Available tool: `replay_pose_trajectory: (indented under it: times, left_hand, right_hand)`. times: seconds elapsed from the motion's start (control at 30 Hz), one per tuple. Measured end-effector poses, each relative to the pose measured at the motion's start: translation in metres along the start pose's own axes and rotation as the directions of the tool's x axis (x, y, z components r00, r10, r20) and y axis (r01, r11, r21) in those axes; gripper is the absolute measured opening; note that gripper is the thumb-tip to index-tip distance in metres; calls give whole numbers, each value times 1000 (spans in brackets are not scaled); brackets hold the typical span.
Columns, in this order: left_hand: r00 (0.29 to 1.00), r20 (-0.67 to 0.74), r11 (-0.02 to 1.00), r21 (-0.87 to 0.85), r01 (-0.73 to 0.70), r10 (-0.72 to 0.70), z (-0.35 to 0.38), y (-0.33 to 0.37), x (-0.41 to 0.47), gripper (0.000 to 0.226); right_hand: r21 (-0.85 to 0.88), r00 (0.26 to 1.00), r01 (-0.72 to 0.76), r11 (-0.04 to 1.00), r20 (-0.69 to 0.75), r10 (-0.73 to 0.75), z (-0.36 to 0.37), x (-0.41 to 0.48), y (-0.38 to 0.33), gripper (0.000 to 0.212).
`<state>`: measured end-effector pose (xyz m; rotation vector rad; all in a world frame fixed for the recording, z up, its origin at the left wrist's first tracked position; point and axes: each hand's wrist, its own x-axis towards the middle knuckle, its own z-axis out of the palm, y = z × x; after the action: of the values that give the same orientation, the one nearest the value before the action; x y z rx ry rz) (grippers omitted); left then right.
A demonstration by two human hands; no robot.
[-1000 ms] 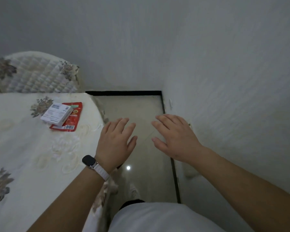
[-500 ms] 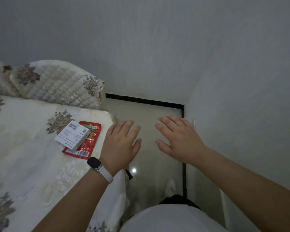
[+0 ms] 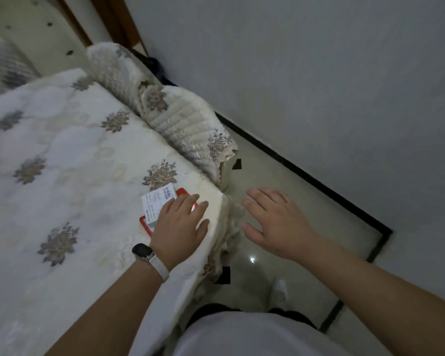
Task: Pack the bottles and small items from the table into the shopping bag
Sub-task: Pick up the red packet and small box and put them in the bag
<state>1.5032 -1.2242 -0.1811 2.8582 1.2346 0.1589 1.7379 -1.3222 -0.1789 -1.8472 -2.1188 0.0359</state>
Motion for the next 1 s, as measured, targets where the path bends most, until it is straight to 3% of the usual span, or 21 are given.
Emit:
replay_pose_trajectory:
  times: [0.2,0.43,0.63,0.77,0.9,1.0]
  left_hand:
    - [957,-1,957,36,288,-288,-1,-19,-16,42]
    - [789,106,785,-82,614,-605,31,-55,-30,50]
    - [646,144,589,-300,750,-749,68,-80,-22,57]
    - [559,258,449,-379,809,-788,88,-100,-6,61]
    - [515,311,396,-373,839,-799,97,-108,7,88]
    - [462,368,295,-428,854,-807,97,-110,15,109]
  right_hand:
    - [95,976,176,980,114,-186,17,45,16,51]
    - [151,933,233,961,243,-265,55,92,-6,52]
    - [157,913,221,962,314,-261,88,125,-16,49]
    - [136,886,214,967,389,-251,109,149,-20,50]
    - [123,858,155,980,474,-195,131,166,-26,49]
    - [132,832,135,982,523,-184,145,170,-26,46]
